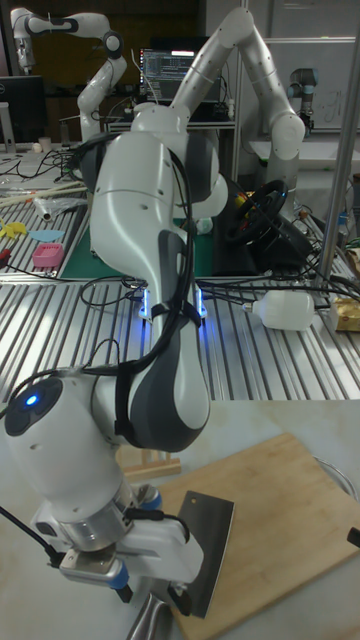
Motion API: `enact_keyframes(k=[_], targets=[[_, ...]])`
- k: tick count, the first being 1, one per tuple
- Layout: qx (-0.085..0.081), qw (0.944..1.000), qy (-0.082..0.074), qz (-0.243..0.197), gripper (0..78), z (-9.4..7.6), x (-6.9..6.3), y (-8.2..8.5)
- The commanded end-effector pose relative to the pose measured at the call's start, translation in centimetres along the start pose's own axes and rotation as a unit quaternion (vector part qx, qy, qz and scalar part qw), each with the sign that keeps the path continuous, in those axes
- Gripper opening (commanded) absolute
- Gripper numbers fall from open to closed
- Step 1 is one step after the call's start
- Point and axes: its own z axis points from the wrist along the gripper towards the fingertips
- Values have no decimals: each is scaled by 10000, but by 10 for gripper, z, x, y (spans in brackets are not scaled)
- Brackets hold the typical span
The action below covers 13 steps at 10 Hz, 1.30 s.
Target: Put the knife on the knife rack
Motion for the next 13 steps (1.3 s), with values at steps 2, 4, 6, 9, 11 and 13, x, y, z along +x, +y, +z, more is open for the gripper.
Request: enact_keyframes(k=[2,4,6,9,11,13], targets=[[-104,9999,-56,40,774,6,-4,5],[-149,9998,-61,69,774,9,-7,9],[-171,9998,-73,89,774,10,-9,11],[-189,9998,-65,64,774,10,-10,11],[-272,9995,-42,133,774,11,-10,11],[-310,9993,-50,188,774,13,-10,13]])
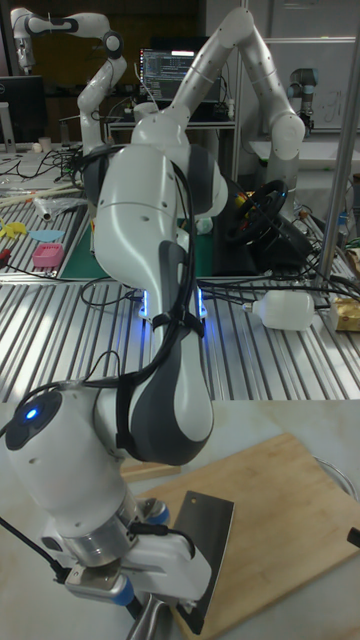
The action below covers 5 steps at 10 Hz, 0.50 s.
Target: Put the knife on the knife rack
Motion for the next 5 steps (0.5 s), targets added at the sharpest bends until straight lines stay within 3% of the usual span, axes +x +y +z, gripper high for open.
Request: enact_keyframes(k=[1,5], targets=[[-50,10000,-8,86,774,5,3,4],[-94,9998,-54,151,774,8,3,10]])
